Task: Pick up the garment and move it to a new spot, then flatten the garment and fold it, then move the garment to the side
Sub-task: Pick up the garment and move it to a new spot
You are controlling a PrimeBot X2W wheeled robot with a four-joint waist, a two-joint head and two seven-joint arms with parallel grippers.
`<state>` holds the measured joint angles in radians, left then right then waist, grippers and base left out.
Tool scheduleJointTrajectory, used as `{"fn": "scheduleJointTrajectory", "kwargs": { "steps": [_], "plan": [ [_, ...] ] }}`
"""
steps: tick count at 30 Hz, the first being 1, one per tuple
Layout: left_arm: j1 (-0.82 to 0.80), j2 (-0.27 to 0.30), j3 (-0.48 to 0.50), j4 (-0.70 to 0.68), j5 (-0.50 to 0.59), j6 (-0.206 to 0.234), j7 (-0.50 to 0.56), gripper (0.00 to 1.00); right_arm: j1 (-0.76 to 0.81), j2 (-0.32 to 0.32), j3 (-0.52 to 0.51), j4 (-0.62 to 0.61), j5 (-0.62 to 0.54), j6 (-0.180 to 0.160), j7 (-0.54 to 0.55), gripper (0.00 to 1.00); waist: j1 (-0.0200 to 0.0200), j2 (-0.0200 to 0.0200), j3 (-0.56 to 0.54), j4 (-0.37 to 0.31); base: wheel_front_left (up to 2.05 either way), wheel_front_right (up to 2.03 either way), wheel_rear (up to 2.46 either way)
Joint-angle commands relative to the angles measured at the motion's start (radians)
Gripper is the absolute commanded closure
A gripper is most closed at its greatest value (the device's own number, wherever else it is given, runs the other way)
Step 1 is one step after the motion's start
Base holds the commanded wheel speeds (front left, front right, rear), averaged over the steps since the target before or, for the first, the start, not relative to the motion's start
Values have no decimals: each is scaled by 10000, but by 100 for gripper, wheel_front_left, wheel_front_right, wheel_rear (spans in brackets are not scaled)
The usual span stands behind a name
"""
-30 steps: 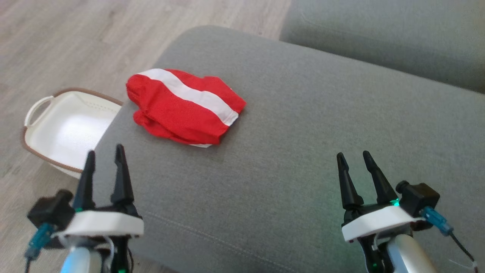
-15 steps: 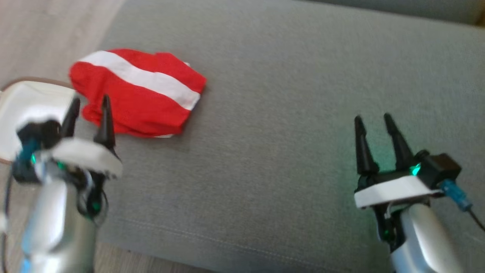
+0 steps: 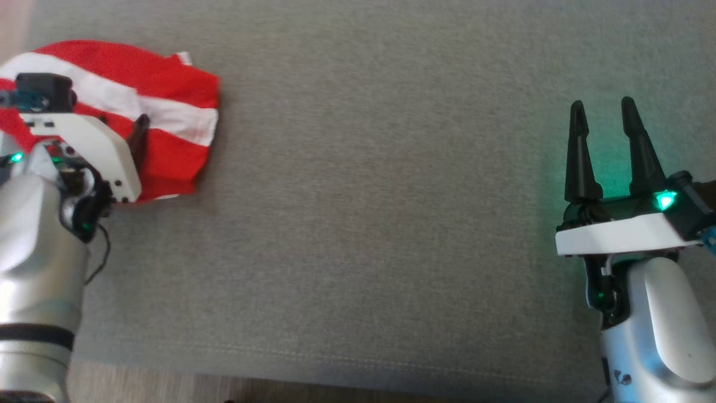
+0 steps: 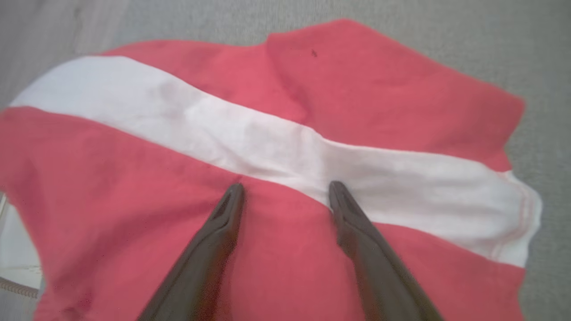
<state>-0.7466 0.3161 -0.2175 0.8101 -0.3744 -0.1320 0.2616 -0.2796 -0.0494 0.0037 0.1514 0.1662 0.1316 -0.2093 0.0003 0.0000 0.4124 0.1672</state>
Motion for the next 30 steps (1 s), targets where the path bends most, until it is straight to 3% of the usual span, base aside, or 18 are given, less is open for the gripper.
{"fn": "scheduleJointTrajectory", "kwargs": {
  "steps": [1, 9, 14, 15, 16, 22, 30],
  "plan": [
    [-540, 728, 115, -52, -193, 17, 212, 0, -278, -8, 252, -432, -35, -9, 34, 0, -3, 0, 343, -333, 0, 0, 0],
    [-1170, 1295, -624, 1093, -1077, 15, 1382, 0, -309, -8, 273, -619, -30, -9, 38, 0, -3, 0, 620, -614, 0, 0, 0],
    [-1291, 1331, -1113, 1554, -1620, 15, 1963, 0, -340, -8, 208, -639, -37, -9, 39, 0, -3, 0, 602, -697, 0, 0, 0],
    [-1288, 1334, -1230, 1568, -1738, 15, 2033, 8, -347, -8, 198, -630, -35, -9, 41, 0, -3, 0, 576, -701, 0, 0, 0],
    [-1283, 1347, -1338, 1550, -1842, 15, 2025, 100, -352, -8, 190, -616, -29, -9, 40, 0, -3, 0, 544, -704, 0, 0, 0],
    [-1168, 1457, -2018, 1266, -2406, 14, 1235, 100, -339, -8, 226, -367, 90, -9, -52, 0, -3, 0, 64, -689, 0, 0, 0],
    [-1068, 1271, -2154, 960, -3238, 14, -11, 100, -272, -8, 303, 117, 364, -9, -230, 0, -3, 0, -873, -800, 0, 0, 0]
  ]
}}
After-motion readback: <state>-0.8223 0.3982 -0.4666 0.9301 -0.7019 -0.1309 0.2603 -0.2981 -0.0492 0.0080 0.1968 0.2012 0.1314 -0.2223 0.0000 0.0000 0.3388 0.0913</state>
